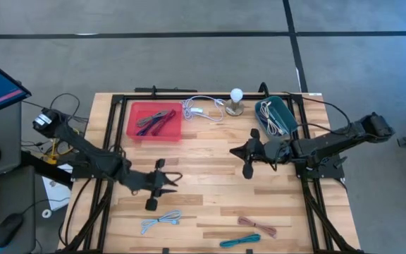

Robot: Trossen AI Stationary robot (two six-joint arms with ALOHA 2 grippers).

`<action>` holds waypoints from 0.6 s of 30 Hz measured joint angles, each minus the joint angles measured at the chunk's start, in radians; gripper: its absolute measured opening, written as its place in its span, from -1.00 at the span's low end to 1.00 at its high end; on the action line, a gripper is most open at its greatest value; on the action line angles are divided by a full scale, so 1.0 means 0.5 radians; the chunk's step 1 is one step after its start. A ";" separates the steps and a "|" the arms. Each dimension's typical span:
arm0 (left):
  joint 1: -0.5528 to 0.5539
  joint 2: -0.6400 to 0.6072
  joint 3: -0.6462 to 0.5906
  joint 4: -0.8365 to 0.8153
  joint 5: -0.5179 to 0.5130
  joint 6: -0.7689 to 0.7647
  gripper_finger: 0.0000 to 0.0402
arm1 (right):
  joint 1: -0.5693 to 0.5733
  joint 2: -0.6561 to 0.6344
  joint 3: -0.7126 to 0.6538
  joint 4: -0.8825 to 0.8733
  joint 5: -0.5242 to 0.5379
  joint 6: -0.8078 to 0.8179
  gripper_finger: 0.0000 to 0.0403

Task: Pick & Place USB Port
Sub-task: Put the light blue charger cable into the blue bin

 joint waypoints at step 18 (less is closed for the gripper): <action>-0.370 0.308 0.217 -0.238 -0.050 -0.432 -0.71 | 0.153 0.000 0.000 -0.001 0.001 0.205 -0.95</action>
